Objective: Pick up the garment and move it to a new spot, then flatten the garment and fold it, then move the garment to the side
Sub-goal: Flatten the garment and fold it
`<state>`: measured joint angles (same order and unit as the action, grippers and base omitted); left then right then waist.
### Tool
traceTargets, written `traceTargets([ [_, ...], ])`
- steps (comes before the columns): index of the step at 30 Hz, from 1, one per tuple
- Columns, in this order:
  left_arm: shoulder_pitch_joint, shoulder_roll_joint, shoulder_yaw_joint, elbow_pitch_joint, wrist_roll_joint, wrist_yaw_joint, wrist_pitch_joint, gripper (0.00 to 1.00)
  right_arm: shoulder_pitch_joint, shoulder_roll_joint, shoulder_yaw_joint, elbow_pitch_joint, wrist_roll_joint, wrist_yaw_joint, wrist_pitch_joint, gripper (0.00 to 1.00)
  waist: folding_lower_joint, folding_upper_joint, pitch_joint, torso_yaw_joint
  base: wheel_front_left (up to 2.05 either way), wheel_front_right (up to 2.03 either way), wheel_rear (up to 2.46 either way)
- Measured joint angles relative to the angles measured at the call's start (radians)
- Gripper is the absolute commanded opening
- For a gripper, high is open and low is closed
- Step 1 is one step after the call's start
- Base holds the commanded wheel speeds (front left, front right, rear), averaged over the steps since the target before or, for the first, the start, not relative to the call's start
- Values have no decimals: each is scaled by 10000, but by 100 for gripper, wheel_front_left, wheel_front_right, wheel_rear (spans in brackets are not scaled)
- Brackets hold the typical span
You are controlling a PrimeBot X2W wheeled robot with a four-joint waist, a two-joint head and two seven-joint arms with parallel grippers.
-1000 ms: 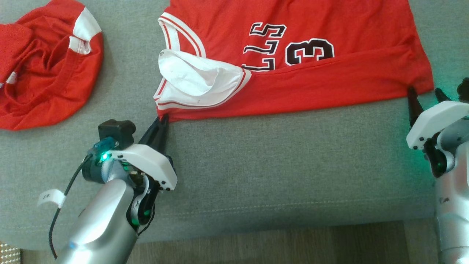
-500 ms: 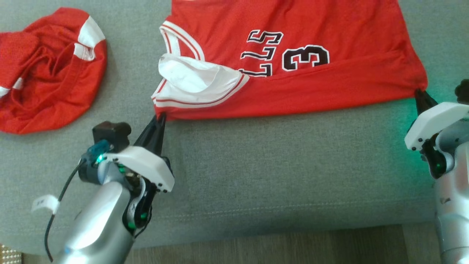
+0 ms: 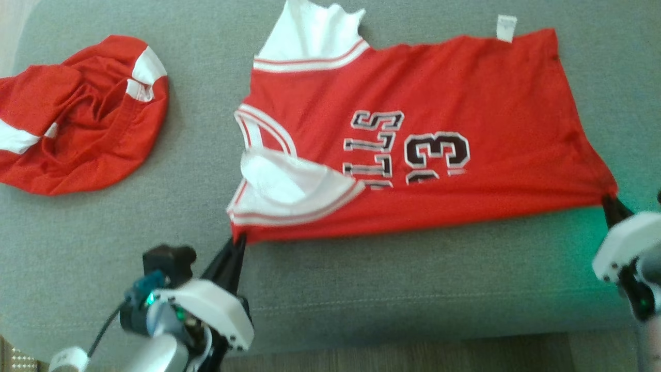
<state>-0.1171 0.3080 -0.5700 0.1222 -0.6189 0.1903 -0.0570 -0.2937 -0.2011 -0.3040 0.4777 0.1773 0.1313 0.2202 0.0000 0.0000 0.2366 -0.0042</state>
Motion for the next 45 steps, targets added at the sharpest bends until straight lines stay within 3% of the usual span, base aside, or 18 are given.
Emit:
traceTargets([
  [7, 997, 178, -113, -525, -184, 401, 585, 0, 1342, 397, -491, -1678, 0, 0, 1001, 0, 0, 0, -125, -75, 0, 0, 0],
  [8, 1038, 209, -150, -522, -184, 443, 656, 0, 1427, 460, -552, -1799, -8, 0, 1145, 20, 0, 0, -150, -93, 0, 0, 0],
  [9, 1054, 249, -219, -499, -174, 491, 752, 13, 1472, 504, -579, -1881, -54, 0, 1287, 59, 0, 0, -174, -108, 0, 0, 0],
  [10, 1055, 293, -313, -462, -178, 491, 846, 41, 1503, 560, -640, -1996, -159, 0, 1350, 100, 0, 0, -198, -121, 0, 0, 0],
  [11, 1062, 286, -314, -430, -215, 489, 918, 81, 1512, 679, -790, -2136, -265, 0, 1352, 100, 0, 0, -223, -132, 0, 0, 0],
  [12, 1063, 280, -314, -410, -274, 491, 918, 81, 1510, 752, -874, -2215, -326, -2, 1350, 100, 0, 0, -246, -142, 0, 0, 0],
  [13, 1064, 282, -295, -395, -326, 514, 955, 100, 1519, 769, -955, -2284, -403, -2, 1352, 100, 0, 0, -270, -150, 0, 0, 0],
  [20, 1197, 673, -259, -803, -437, 740, 1515, 100, 1667, 1022, -1221, -3283, -1089, -2, 1175, 100, 0, 0, -363, -220, 0, 0, 0],
  [24, 904, 1298, 297, -1783, -244, 915, 1549, 100, 1665, 1204, -1076, -4065, -1160, -2, 880, 100, 0, 0, -262, -255, 0, 0, 0],
  [27, -271, 1745, 453, -2205, 169, 855, 1927, 100, 1658, 1365, -796, -4481, -1156, -2, 859, 100, 0, 0, -75, -253, 0, 0, 0],
  [30, -2088, 1898, 531, -2336, 433, 441, 2495, 100, 1599, 1388, -520, -4602, -1122, -2, 732, 100, 0, 0, 243, -284, 0, 0, 0],
  [33, -4079, 1858, 531, -1850, 426, -255, 2986, 100, 1390, 1398, -255, -4631, -1037, -2, 568, 100, 0, 0, 687, -352, 0, 0, 0],
  [41, -8530, 1216, 13, 1455, 339, -1958, 4341, 100, -215, 1396, 581, -4401, -844, -2, 63, 100, 1, 0, 2173, -780, 0, 0, 0],
  [45, -9870, 957, -251, 2970, 564, -2476, 4617, 100, -532, 1392, 744, -4086, -790, -2, -161, 100, 2, -1, 2782, -1151, 0, 0, 0],
])
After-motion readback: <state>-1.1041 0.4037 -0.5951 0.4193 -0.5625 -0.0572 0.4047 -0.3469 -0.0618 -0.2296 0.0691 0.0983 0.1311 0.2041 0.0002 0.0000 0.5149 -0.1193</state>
